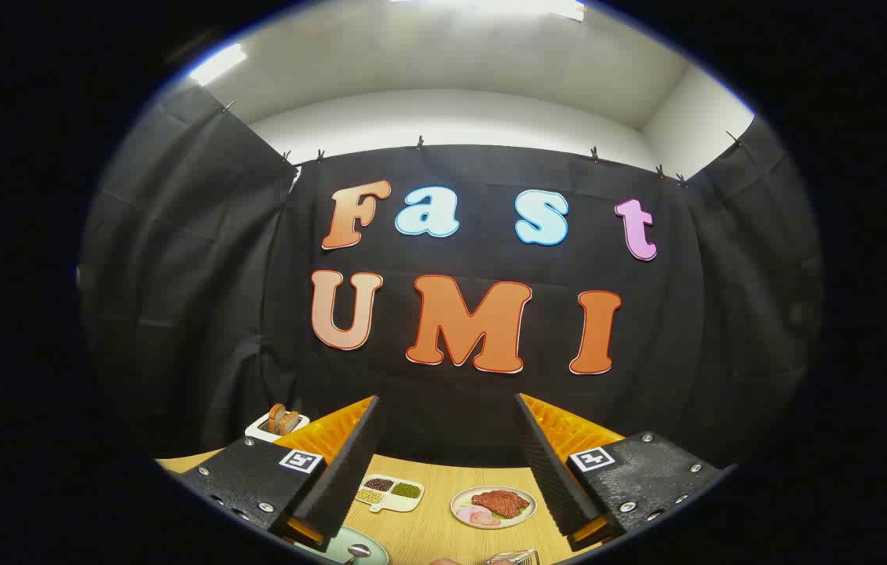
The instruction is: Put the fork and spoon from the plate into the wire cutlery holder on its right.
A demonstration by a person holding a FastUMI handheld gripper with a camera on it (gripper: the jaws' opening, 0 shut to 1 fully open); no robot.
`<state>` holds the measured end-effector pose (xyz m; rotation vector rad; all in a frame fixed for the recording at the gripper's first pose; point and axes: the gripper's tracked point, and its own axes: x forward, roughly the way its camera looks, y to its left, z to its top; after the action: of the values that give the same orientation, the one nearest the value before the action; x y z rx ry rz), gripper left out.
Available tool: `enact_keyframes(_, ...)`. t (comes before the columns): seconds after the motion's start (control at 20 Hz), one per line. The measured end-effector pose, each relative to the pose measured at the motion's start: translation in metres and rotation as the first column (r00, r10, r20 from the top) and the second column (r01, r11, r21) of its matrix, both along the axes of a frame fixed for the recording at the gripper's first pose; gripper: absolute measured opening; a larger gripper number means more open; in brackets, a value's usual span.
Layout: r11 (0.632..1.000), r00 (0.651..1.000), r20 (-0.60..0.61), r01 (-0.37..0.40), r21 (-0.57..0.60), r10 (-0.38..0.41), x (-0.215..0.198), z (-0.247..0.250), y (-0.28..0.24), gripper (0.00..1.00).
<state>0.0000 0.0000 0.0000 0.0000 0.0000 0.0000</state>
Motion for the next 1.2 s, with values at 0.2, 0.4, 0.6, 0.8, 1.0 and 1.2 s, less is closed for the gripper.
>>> enact_keyframes(0.2,1.000,1.000,-0.010,0.002,-0.003,-0.002,0.000,-0.002,0.002,0.98)
enact_keyframes(0.4,1.000,1.000,-0.012,0.006,-0.005,-0.006,0.000,-0.002,0.005,0.98)
enact_keyframes(0.6,1.000,1.000,-0.017,0.004,0.004,-0.004,0.004,-0.005,0.012,0.98)
enact_keyframes(0.8,1.000,0.999,-0.050,-0.007,-0.001,0.007,0.008,-0.017,0.022,0.99)
enact_keyframes(1.0,0.999,0.994,-0.108,-0.032,-0.006,0.031,0.011,-0.034,0.034,0.99)
enact_keyframes(1.2,0.997,0.980,-0.183,-0.079,0.001,0.078,0.014,-0.058,0.057,0.99)
